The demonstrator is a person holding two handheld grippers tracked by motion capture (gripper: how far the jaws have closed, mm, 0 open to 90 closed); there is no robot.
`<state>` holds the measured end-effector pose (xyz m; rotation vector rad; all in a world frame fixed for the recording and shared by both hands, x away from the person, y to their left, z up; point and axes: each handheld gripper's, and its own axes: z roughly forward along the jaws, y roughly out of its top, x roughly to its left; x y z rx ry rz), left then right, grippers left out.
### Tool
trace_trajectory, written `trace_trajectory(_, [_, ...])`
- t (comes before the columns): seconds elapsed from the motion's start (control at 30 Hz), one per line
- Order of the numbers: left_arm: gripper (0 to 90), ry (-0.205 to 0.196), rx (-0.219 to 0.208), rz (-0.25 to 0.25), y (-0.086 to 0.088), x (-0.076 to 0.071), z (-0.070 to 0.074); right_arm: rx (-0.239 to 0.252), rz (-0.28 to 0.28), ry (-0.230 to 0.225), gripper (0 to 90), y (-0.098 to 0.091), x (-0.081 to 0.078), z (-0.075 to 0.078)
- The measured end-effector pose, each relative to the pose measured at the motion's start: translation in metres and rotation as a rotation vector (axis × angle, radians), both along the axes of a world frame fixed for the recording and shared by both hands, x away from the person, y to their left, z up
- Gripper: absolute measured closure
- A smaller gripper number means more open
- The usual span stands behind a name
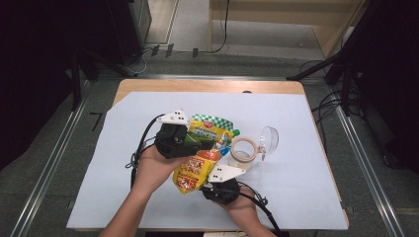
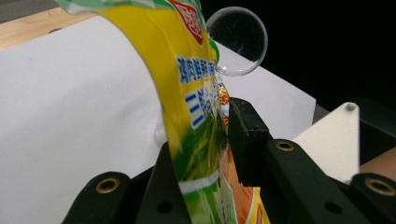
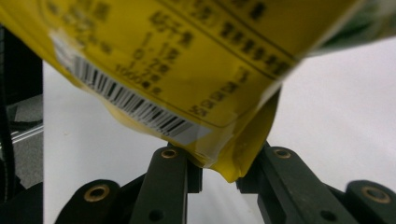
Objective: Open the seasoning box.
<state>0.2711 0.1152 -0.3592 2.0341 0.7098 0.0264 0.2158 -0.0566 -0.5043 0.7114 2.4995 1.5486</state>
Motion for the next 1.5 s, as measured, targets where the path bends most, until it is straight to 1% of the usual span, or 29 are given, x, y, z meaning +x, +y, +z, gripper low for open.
trace_trajectory(0.03, [79.5,-0.004,0.005,0.001,-0.001,0.000,-0.001,0.001,0.004,0.003,78.3,0.001,-0.001,0.000])
trace_trajectory(0.1, [79.3,0.007,0.009,-0.002,-0.004,0.000,-0.002,0.003,0.013,0.010,78.1,0.002,-0.003,0.001])
trace_trajectory(0.13, [78.7,0.012,0.010,0.002,-0.005,0.000,-0.003,-0.001,0.014,0.003,77.9,0.003,-0.004,0.002])
trace_trajectory(0.2, [77.1,0.019,0.024,0.006,-0.007,0.001,-0.005,0.002,0.020,0.010,77.7,0.004,-0.005,0.003])
trace_trajectory(0.27, [74.8,0.036,0.034,0.010,-0.009,0.002,-0.007,0.003,0.024,0.004,77.2,0.004,-0.006,0.005])
trace_trajectory(0.33, [72.8,0.066,0.045,0.026,-0.011,0.005,-0.009,0.009,0.032,-0.002,76.0,0.004,-0.007,0.007])
trace_trajectory(0.4, [72.4,0.071,0.034,0.031,-0.013,0.007,-0.010,0.005,0.037,-0.026,75.6,0.004,-0.006,0.009])
trace_trajectory(0.47, [71.6,0.068,0.036,0.030,-0.015,0.008,-0.010,0.007,0.034,-0.024,75.6,0.002,-0.004,0.010])
trace_trajectory(0.6, [69.0,0.087,0.056,0.019,-0.021,0.011,-0.014,0.011,0.037,-0.007,74.7,0.003,-0.002,0.011])
trace_trajectory(0.7, [69.3,0.086,0.072,0.006,-0.024,0.012,-0.015,-0.003,0.041,0.001,73.8,0.005,-0.002,0.010])
trace_trajectory(0.73, [69.5,0.099,0.066,0.012,-0.024,0.013,-0.016,-0.003,0.038,-0.001,73.7,0.006,-0.002,0.010])
trace_trajectory(0.8, [69.0,0.097,0.067,0.010,-0.025,0.015,-0.016,0.016,0.046,0.018,73.2,0.006,-0.001,0.011])
trace_trajectory(0.9, [65.7,0.116,0.063,0.013,-0.027,0.018,-0.016,0.019,0.057,0.027,71.9,0.007,-0.001,0.015])
trace_trajectory(0.93, [65.0,0.127,0.066,0.014,-0.028,0.019,-0.016,0.025,0.062,0.031,71.5,0.007,-0.001,0.016])
trace_trajectory(0.97, [64.0,0.132,0.071,0.019,-0.029,0.019,-0.016,0.020,0.063,0.029,71.0,0.008,-0.001,0.018])
trace_trajectory(1.03, [63.2,0.129,0.072,0.024,-0.030,0.020,-0.015,0.019,0.068,0.033,70.2,0.007,-0.001,0.020])
trace_trajectory(1.1, [62.1,0.136,0.073,0.028,-0.031,0.023,-0.014,0.023,0.067,0.039,69.9,0.006,0.000,0.021])
trace_trajectory(1.13, [61.3,0.147,0.075,0.030,-0.033,0.026,-0.013,0.024,0.067,0.034,69.9,0.006,0.000,0.022])
trace_trajectory(1.2, [60.7,0.168,0.093,0.027,-0.036,0.031,-0.010,0.021,0.065,0.030,69.8,0.005,0.001,0.025])
trace_trajectory(1.4, [61.5,0.202,0.106,0.022,-0.043,0.039,-0.002,0.027,0.068,0.032,68.6,0.003,0.003,0.034])
trace_trajectory(1.43, [61.8,0.203,0.100,0.022,-0.043,0.040,-0.001,0.027,0.070,0.023,68.5,0.003,0.004,0.036])
trace_trajectory(1.5, [62.6,0.196,0.104,0.022,-0.044,0.041,0.003,0.021,0.074,0.023,68.1,0.005,0.006,0.039])
